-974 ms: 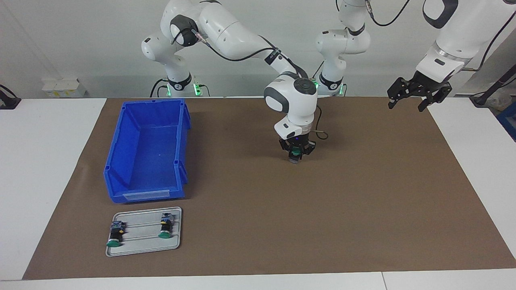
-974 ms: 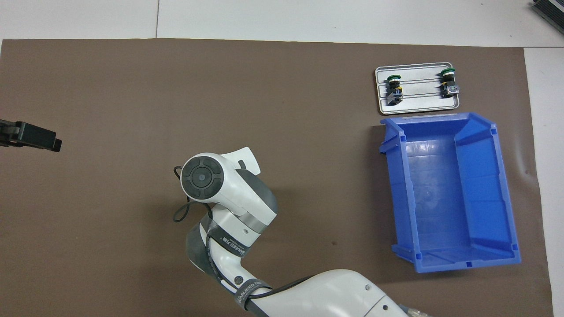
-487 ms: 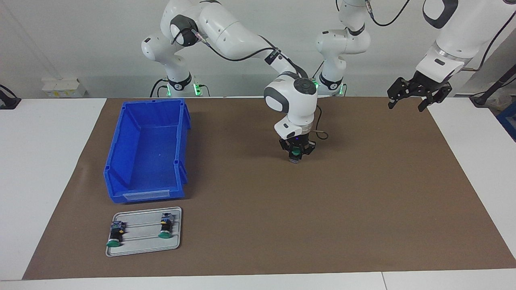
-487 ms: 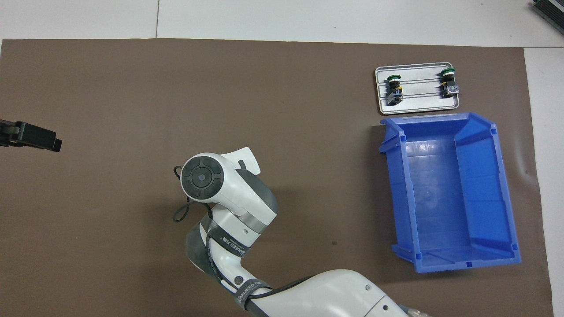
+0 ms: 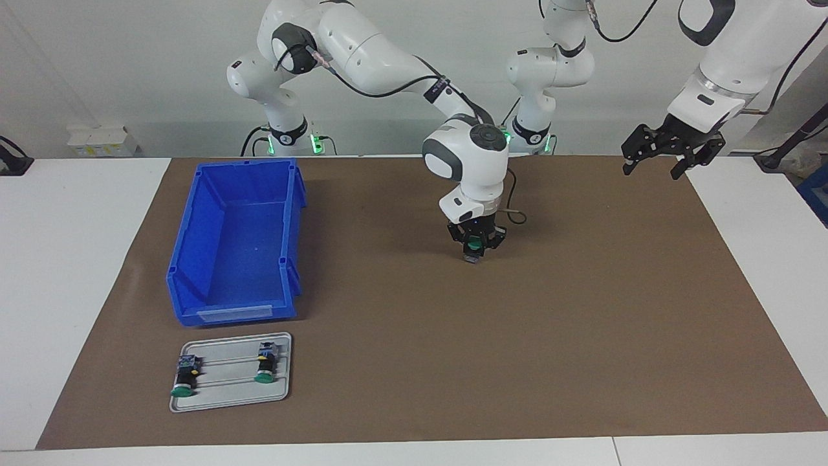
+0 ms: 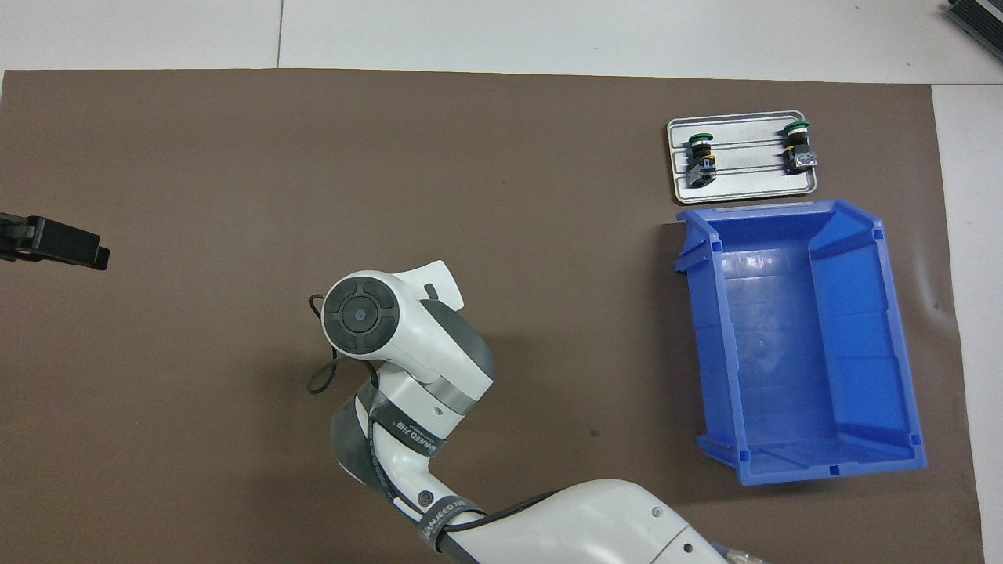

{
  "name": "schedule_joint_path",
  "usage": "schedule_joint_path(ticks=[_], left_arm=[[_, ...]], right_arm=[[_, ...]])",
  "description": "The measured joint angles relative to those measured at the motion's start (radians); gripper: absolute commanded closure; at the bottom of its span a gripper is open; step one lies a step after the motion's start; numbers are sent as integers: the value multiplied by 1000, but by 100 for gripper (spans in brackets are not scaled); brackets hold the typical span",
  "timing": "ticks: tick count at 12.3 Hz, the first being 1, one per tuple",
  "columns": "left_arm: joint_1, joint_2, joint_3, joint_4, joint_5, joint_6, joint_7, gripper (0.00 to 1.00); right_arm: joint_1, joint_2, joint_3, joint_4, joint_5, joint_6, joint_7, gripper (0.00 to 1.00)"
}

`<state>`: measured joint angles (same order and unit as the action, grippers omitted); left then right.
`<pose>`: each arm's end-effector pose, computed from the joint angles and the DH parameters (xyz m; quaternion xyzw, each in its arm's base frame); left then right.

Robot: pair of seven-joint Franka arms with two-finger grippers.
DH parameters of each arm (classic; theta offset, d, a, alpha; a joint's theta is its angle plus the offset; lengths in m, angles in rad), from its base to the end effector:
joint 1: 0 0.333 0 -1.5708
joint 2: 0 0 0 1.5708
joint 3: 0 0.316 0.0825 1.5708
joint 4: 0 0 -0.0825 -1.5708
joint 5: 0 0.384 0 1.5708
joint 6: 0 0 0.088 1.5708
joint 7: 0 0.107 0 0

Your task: Place and press button with both arms

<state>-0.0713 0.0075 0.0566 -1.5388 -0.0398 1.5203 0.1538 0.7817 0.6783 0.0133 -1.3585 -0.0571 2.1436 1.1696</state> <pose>0.5518 -0.0127 0.6311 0.9961 -0.0849 -0.0116 0.0205 0.5226 0.5262 0.3315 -0.9831 0.1736 -0.0469 0.0329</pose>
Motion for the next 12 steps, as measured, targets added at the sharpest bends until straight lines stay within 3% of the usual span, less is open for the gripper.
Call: schedule_joint_path(ticks=[6,12], left_arm=[[0,0,0,0,0,0,0,0],[0,0,0,0,0,0,0,0]], right_arm=[[-60,-14,-2,32,0,-39,-27,66],[-305,-254,-6,65,53,-325,-333,66]])
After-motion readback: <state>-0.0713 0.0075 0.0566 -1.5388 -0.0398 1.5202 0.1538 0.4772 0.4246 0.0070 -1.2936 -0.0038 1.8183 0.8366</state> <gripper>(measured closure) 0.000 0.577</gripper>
